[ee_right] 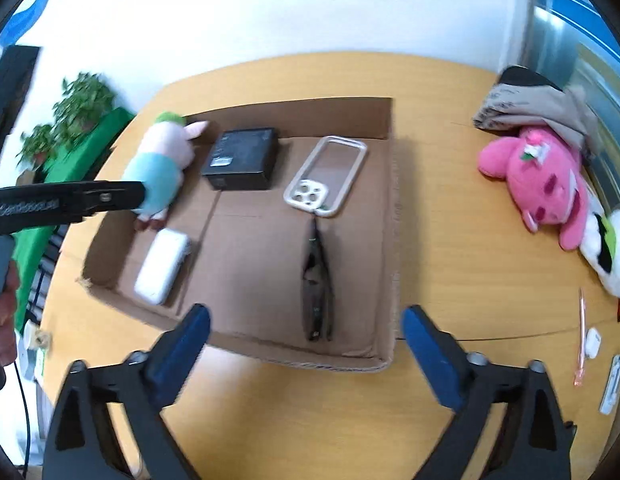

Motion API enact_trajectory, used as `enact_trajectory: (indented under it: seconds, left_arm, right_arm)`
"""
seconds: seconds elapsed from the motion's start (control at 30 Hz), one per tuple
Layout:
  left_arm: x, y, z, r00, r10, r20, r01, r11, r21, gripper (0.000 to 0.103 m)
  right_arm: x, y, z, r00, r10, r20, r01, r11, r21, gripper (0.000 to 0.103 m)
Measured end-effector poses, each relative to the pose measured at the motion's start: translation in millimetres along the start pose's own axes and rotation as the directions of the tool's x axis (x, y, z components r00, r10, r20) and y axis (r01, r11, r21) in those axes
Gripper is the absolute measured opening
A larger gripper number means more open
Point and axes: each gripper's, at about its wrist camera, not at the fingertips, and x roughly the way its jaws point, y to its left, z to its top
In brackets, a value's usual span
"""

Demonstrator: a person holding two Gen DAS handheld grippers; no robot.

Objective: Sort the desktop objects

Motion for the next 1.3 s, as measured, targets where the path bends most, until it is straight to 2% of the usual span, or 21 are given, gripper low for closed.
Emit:
enact_trajectory:
  seconds: [0.1, 0.2, 0.27, 0.43, 0.8, 1.07, 1.2, 1.3]
  left_arm:
    - [-24, 22, -14, 0.996, 0.059, 0.068, -0.054, 0.996, -0.068, 0.078]
    - [-43, 29, -28, 0.985, 0.125, 0.116, -0.117, 0.991, -0.068, 0.078]
    - [-51, 30, -35, 0.98, 0.146, 0.132, -0.14, 0.989, -0.058, 0.078]
    - [-68, 28, -51, 0.977, 0.146, 0.157, -0.137, 0.988, -0.065, 0.078]
    - [-82, 11, -62, 0.984, 0.116, 0.138, -0.112, 0.993, -0.037, 0.078]
    - [-87, 11, -70, 0.992, 0.067, 0.109, -0.061, 0.997, -0.054, 0.078]
    - [-94, 5, -75, 0.991, 0.061, 0.119, -0.057, 0.998, -0.039, 0.079]
    - [-101, 4, -78, 0.991, 0.029, 0.134, -0.021, 0.998, -0.061, 0.082]
  right_arm:
    - [-4, 18, 0, 0.999, 0.032, -0.012, -0.033, 0.999, -0.037, 0.101]
    - [-15, 37, -4, 0.999, 0.054, -0.004, -0.054, 0.997, -0.062, 0.101]
    - [-22, 47, -6, 0.999, 0.032, -0.003, -0.032, 0.996, -0.086, 0.101]
    - [-39, 57, -12, 1.0, 0.02, -0.003, -0.02, 0.996, -0.089, 0.102]
    - [-66, 59, -22, 0.999, 0.008, 0.036, -0.005, 0.996, -0.089, 0.103]
    - [-77, 60, -31, 0.999, -0.009, 0.051, 0.013, 0.997, -0.077, 0.103]
    - [-84, 59, -35, 0.998, -0.008, 0.061, 0.012, 0.997, -0.071, 0.103]
    - [-89, 58, -40, 0.998, -0.002, 0.064, 0.007, 0.998, -0.066, 0.103]
